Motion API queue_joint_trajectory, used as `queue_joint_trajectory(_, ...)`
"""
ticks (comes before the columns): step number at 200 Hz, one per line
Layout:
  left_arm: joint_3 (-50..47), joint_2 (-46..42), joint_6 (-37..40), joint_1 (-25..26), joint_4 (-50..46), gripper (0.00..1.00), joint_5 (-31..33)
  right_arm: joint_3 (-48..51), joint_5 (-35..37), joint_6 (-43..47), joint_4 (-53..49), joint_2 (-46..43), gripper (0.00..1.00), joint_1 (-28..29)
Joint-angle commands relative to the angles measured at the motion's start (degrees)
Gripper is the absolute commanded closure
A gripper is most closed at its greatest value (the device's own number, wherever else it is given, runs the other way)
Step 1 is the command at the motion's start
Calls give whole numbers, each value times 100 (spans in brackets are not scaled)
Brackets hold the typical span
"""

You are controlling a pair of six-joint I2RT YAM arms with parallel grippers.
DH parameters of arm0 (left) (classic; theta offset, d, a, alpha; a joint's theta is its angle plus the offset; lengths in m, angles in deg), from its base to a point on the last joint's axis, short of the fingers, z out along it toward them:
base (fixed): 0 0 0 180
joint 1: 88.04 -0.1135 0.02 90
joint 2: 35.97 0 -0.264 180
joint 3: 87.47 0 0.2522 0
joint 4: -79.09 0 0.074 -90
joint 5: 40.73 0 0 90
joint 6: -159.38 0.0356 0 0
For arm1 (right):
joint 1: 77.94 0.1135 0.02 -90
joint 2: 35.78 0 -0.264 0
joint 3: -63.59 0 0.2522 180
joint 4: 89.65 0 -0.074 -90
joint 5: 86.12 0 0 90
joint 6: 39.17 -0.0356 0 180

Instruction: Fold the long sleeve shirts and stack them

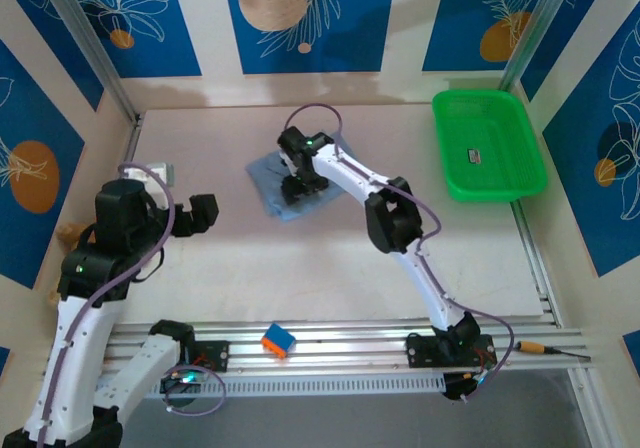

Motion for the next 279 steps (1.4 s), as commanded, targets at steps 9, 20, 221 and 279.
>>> queue_joint_trajectory(9,248,156,119,-48,400,0,217,-1803,-1934,-1420,-391,1097,30,53)
queue_joint_trajectory(20,207,169,88,-49,444,0,227,-1847,-2328,-1749,161,1240,30,61)
queue_joint_trajectory(221,3420,7335,-741,1796,363,0,1734,6384,-979,-1610,1364,-7664,0,-1036)
queue_joint_trajectory(279,4634,9065,-699,1503,-33,0,2046,7494,-1556,-1612,1524,-8596,0,-1046)
